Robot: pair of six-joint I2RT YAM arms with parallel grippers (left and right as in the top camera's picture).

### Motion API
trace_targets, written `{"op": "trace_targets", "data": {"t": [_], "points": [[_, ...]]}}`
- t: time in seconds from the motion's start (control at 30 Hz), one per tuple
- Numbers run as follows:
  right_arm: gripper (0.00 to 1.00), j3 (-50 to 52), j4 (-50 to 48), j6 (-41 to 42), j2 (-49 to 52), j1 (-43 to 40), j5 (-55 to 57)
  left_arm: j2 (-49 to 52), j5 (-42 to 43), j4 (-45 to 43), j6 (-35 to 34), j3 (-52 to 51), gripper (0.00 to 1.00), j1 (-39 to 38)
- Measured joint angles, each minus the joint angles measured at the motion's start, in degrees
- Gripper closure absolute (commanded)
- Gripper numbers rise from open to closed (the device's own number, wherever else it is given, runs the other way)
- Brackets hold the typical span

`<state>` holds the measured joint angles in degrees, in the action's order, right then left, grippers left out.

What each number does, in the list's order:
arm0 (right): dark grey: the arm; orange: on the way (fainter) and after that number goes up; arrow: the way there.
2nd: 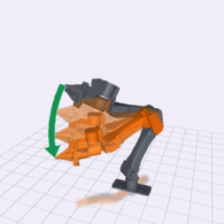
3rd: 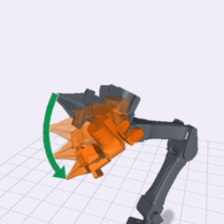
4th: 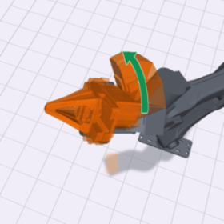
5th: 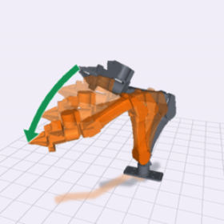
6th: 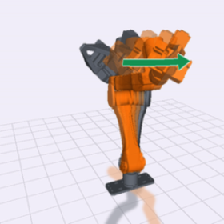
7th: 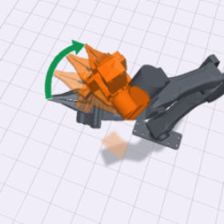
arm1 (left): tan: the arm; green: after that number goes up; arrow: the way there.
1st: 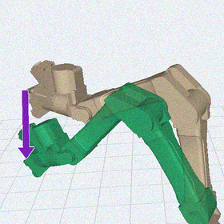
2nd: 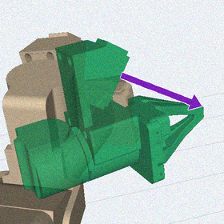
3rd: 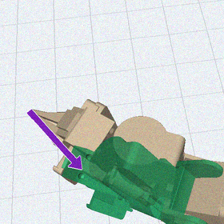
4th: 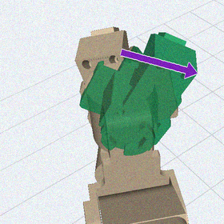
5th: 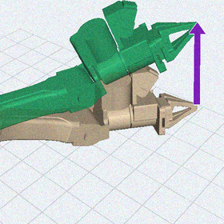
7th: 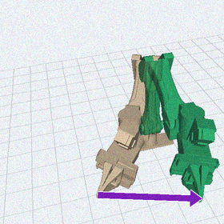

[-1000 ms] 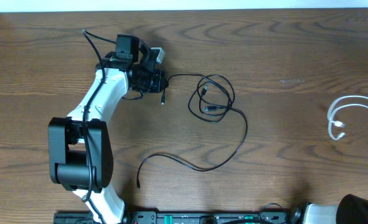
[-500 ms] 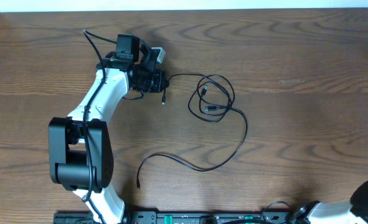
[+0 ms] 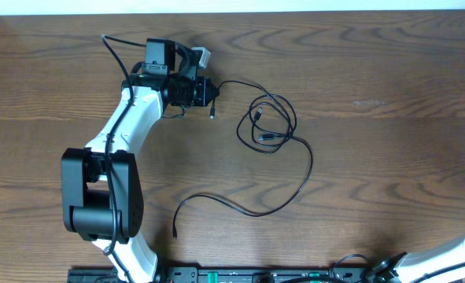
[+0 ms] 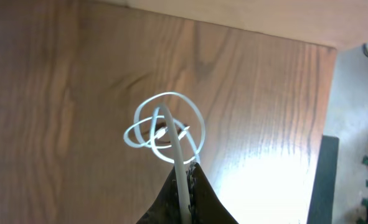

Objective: Untangle cables

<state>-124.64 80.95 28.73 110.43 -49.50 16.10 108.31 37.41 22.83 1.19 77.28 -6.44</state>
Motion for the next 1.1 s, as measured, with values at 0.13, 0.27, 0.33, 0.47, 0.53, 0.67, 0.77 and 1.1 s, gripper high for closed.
{"op": "trace_targets", "data": {"t": [0.13,0.27,0.33,0.47,0.53,0.67,0.77,1.1], "points": [[0.99,0.79,0.17,1.75,0.22,-2.08,1.86,0.00,0.85,-0.46,-0.83,0.00,0.92,-0.04],[0.99,3.08,0.00,3.34,0.22,-5.70,3.30,0.00,1.31,-0.55,-1.40,0.00,0.92,-0.04],[0.99,4.85,-0.52,3.87,0.22,-8.07,3.61,0.00,1.38,-0.55,-1.42,0.00,0.92,-0.04],[0.99,8.15,-2.19,4.28,0.20,-11.54,3.37,0.00,1.51,-0.74,-1.44,0.00,0.92,-0.04],[0.99,9.99,-3.78,4.39,0.20,-12.24,3.32,0.00,1.51,-0.76,-1.44,0.00,0.92,-0.04],[0.99,14.12,-6.64,4.39,0.20,-12.20,3.08,0.00,1.51,-0.81,-1.44,0.00,0.92,-0.04],[0.99,16.83,-8.46,4.39,0.20,-12.20,2.99,0.00,1.51,-0.83,-1.44,0.00,0.92,-0.04],[0.99,22.64,-14.95,4.37,0.20,-12.20,2.91,0.00,1.53,-0.85,-1.44,0.00,0.92,-0.04]]}}
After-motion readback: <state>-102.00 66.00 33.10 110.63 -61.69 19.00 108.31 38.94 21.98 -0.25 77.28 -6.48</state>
